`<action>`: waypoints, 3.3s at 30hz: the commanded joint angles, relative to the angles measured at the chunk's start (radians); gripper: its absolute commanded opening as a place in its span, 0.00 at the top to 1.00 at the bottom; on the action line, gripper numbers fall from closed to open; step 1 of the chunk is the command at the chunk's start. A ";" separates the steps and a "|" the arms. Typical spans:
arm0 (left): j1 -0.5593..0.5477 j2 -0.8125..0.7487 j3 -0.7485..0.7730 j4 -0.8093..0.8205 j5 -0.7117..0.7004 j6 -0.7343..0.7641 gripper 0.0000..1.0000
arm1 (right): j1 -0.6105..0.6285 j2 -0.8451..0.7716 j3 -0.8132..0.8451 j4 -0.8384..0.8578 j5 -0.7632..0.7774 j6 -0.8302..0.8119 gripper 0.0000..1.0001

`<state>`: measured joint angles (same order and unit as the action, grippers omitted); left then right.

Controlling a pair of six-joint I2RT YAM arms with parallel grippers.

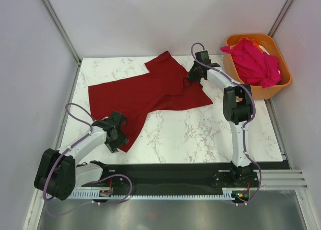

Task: Fold and stack the t-shirts
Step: Fold the tshirt

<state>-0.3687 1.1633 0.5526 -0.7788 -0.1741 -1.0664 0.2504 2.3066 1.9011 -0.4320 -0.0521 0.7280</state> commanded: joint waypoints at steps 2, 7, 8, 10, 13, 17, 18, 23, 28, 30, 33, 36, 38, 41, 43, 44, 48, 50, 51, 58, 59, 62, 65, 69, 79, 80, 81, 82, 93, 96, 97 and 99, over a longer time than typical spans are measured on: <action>-0.027 0.036 -0.011 0.010 -0.016 -0.041 0.39 | -0.008 -0.052 -0.013 0.019 -0.003 -0.006 1.00; -0.032 0.091 0.015 0.010 -0.016 -0.041 0.39 | -0.010 -0.058 -0.023 0.018 0.001 -0.007 1.00; -0.032 0.105 0.020 0.010 -0.016 -0.041 0.39 | -0.010 -0.061 -0.028 0.018 0.001 -0.007 1.00; -0.032 0.145 0.039 0.010 -0.016 -0.041 0.39 | -0.013 -0.065 -0.036 0.018 0.000 -0.009 1.00; -0.032 0.168 0.058 0.010 -0.016 -0.041 0.39 | -0.014 -0.087 -0.059 0.019 -0.002 -0.009 1.00; -0.032 0.127 0.063 0.010 -0.016 -0.041 0.39 | -0.013 -0.117 -0.091 0.024 -0.008 -0.009 1.00; -0.032 0.110 0.064 0.010 -0.016 -0.041 0.39 | -0.014 -0.124 -0.099 0.024 -0.009 -0.007 1.00; -0.032 -0.002 0.067 0.010 -0.016 -0.041 0.39 | -0.013 -0.187 -0.180 0.058 -0.038 0.002 1.00; -0.032 -0.111 0.021 0.010 -0.016 -0.041 0.39 | -0.003 -0.222 -0.232 0.073 -0.045 0.005 1.00; -0.032 -0.164 0.012 0.010 -0.016 -0.041 0.39 | 0.000 -0.225 -0.240 0.075 -0.052 0.004 1.00; -0.032 -0.290 0.033 0.010 -0.016 -0.041 0.39 | 0.006 -0.239 -0.250 0.075 -0.063 0.001 1.00; -0.032 -0.440 0.102 0.062 0.143 0.196 0.97 | 0.016 -0.266 -0.266 0.078 -0.071 -0.010 1.00; -0.030 -0.557 0.156 0.093 0.128 0.265 0.60 | 0.023 -0.291 -0.275 0.090 -0.084 -0.015 1.00; -0.030 -0.554 0.301 0.093 0.128 0.266 0.60 | 0.039 -0.328 -0.293 0.110 -0.109 -0.018 1.00; -0.030 -0.531 0.424 0.093 0.128 0.266 0.60 | 0.058 -0.355 -0.301 0.113 -0.107 -0.022 1.00; -0.030 -0.521 0.460 0.093 0.128 0.266 0.60 | 0.062 -0.363 -0.304 0.111 -0.103 -0.024 1.00; -0.030 -0.544 0.523 0.093 0.128 0.266 0.60 | 0.079 -0.397 -0.315 0.111 -0.098 -0.024 1.00; -0.030 -0.548 0.473 0.093 0.128 0.266 0.60 | 0.081 -0.417 -0.329 0.111 -0.095 -0.022 1.00; -0.032 -0.541 0.455 0.013 0.148 0.487 0.01 | 0.081 -0.423 -0.333 0.113 -0.089 -0.024 1.00; -0.030 -0.317 0.236 -0.007 0.268 0.378 0.06 | 0.082 -0.457 -0.398 0.114 -0.077 -0.032 1.00; -0.030 -0.295 0.189 0.006 0.271 0.366 0.28 | 0.082 -0.457 -0.404 0.114 -0.077 -0.033 1.00; -0.032 -0.248 0.144 0.032 0.239 0.326 0.81 | 0.082 -0.470 -0.418 0.113 -0.072 -0.042 1.00; -0.030 -0.221 0.139 0.032 0.239 0.326 0.81 | 0.082 -0.486 -0.430 0.113 -0.065 -0.050 1.00; -0.030 -0.214 0.132 0.032 0.239 0.326 0.81 | 0.082 -0.493 -0.436 0.113 -0.065 -0.056 1.00; -0.038 -0.194 0.079 0.032 0.239 0.326 0.81 | 0.082 -0.490 -0.447 0.113 -0.071 -0.068 1.00; -0.038 -0.198 0.081 0.032 0.239 0.326 0.81 | 0.082 -0.490 -0.447 0.111 -0.071 -0.070 1.00; -0.038 -0.211 0.082 0.032 0.239 0.326 0.81 | 0.082 -0.490 -0.445 0.113 -0.071 -0.071 1.00; -0.038 -0.250 0.087 0.032 0.239 0.326 0.81 | 0.081 -0.490 -0.444 0.111 -0.071 -0.072 1.00; -0.036 -0.337 0.240 0.088 0.084 0.364 0.02 | 0.084 -0.504 -0.444 0.111 -0.081 -0.079 1.00; -0.036 -0.335 0.237 0.084 0.078 0.347 0.97 | 0.081 -0.506 -0.444 0.111 -0.084 -0.079 1.00; -0.036 -0.338 0.225 0.087 0.076 0.335 0.98 | 0.081 -0.506 -0.445 0.111 -0.086 -0.078 1.00; -0.036 -0.335 0.218 0.085 0.078 0.329 0.42 | 0.084 -0.509 -0.450 0.110 -0.088 -0.079 1.00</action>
<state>-0.4049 0.8249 0.7654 -0.7078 -0.0780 -0.7280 0.3344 1.8484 1.4574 -0.3367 -0.1333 0.6605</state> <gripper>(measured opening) 0.208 0.010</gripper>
